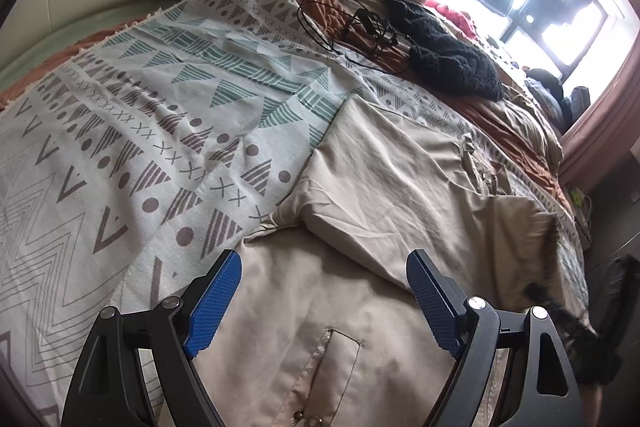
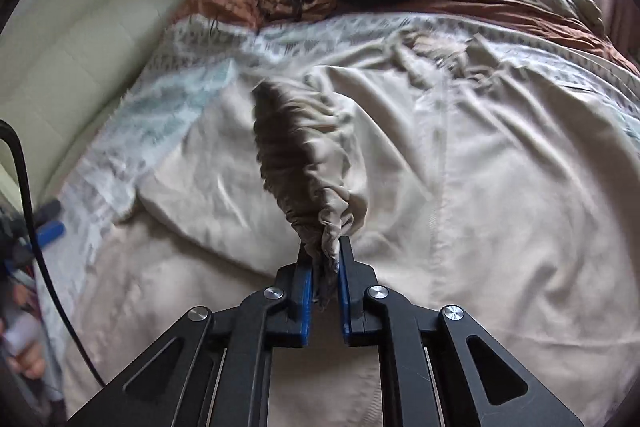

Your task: Fold large clothes

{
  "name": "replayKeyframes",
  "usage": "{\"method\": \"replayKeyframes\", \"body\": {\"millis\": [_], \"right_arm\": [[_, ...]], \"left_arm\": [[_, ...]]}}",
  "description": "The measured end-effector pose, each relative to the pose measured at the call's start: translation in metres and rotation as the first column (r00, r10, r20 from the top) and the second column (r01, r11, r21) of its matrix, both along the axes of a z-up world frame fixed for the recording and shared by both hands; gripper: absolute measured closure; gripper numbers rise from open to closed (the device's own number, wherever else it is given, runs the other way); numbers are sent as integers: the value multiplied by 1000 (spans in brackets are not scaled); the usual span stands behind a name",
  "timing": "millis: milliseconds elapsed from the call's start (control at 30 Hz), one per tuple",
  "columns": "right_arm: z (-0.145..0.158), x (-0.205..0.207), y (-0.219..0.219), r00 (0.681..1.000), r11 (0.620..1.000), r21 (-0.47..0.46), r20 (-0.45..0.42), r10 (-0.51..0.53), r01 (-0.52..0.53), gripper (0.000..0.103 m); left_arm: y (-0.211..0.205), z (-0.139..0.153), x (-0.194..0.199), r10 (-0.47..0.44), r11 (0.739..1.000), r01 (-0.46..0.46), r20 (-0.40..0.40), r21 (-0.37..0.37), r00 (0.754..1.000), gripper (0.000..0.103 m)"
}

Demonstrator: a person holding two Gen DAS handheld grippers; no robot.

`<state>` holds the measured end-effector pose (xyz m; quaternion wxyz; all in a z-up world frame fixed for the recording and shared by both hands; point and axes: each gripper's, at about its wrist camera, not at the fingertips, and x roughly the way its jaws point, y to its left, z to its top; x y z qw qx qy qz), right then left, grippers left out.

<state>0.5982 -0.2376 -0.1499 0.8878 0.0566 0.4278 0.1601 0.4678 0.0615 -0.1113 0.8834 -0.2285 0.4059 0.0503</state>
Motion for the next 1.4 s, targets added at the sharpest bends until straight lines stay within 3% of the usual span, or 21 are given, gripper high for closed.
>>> {"method": "replayKeyframes", "body": {"millis": [133,267,300,367,433,467,533,600,733,900,967,1033,1100,1133,1167,1400], "right_arm": [[23,-4,-60,992,986,120,35,-123,118,92],[20,-7,-114,970,950,200,-11,-242,239,91],[16,-7,-126,961,940,199,-34,-274,276,89],[5,-9,-142,944,928,173,-81,-320,330,71],[-8,-13,-153,939,922,186,-111,-325,341,46],[-12,-14,-156,939,921,187,-123,-322,340,45],[-24,-16,-162,937,923,190,-165,-307,336,45],[-37,-17,-169,933,916,218,-211,-292,337,45],[-63,-13,-178,920,889,299,-292,-261,347,45],[-80,2,-170,922,867,377,-327,-206,327,45],[-85,10,-167,924,864,386,-325,-202,324,48],[-87,17,-165,922,867,370,-321,-217,333,64],[-87,21,-167,928,865,380,-297,-223,329,69],[-86,23,-167,933,868,379,-279,-225,322,77],[-84,24,-168,938,872,375,-266,-223,314,92],[-89,31,-176,934,875,356,-258,-246,328,94]], "left_arm": [[-11,-1,6,-6,999,6,-5,35,1000,18],[-17,-5,11,1,996,1,-22,86,1000,18],[-17,-7,13,6,995,-3,-29,98,1000,18],[-15,-11,16,15,994,-10,-42,111,999,18],[-11,-15,18,30,992,-22,-59,123,998,26],[-8,-17,19,40,991,-31,-68,128,997,28],[-1,-24,22,66,990,-53,-96,127,993,47],[6,-32,24,83,992,-69,-130,107,988,59],[14,-50,29,101,993,-89,-181,73,978,79],[11,-65,42,89,994,-73,-214,82,973,80],[10,-71,48,81,996,-68,-222,66,972,80],[11,-76,54,83,996,-70,-226,64,971,80],[12,-79,58,91,994,-75,-218,80,972,82],[13,-80,60,95,993,-77,-219,91,971,86],[13,-81,61,102,991,-80,-224,105,969,88],[15,-85,66,134,983,-102,-224,150,965,94]]}}
